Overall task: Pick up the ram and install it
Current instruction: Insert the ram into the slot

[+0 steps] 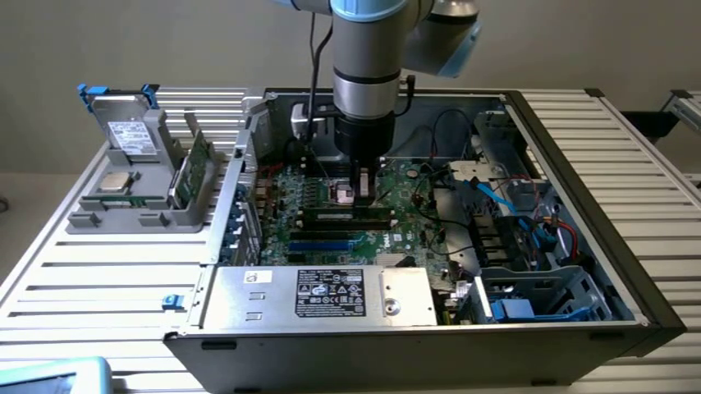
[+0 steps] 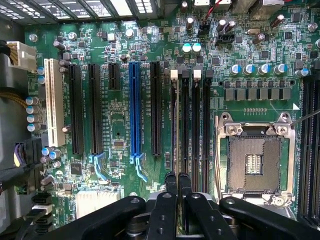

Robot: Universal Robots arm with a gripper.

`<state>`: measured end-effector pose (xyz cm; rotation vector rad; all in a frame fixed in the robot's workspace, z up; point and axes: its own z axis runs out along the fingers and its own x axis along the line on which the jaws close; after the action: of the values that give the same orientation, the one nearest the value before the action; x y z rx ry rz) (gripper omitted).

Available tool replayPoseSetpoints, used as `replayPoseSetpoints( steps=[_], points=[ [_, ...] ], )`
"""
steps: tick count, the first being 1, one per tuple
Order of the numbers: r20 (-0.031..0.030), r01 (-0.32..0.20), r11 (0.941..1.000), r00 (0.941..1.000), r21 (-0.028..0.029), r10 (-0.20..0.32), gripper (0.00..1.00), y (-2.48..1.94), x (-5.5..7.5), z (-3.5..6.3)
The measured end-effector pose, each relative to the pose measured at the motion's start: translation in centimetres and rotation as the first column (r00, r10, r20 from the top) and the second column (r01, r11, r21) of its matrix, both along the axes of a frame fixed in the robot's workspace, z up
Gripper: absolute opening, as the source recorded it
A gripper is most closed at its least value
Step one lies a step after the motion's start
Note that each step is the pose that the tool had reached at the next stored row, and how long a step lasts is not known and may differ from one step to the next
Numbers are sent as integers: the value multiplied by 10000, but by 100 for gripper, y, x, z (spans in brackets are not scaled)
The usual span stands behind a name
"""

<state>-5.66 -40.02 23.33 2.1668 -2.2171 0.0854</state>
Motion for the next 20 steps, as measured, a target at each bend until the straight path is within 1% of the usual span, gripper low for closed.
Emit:
replayPoseSetpoints(
  steps=[8, 10, 15, 20],
  points=[
    [2, 0, 10000, 10000, -11, 0, 13, 0, 0, -14],
    [1, 0, 10000, 10000, -21, 0, 13, 0, -2, -15],
    [17, -2, 10000, 10000, -38, 2, 13, 0, -9, -25],
    [24, 1, 10000, 10000, -37, -1, 13, 1, -8, -21]
  ],
)
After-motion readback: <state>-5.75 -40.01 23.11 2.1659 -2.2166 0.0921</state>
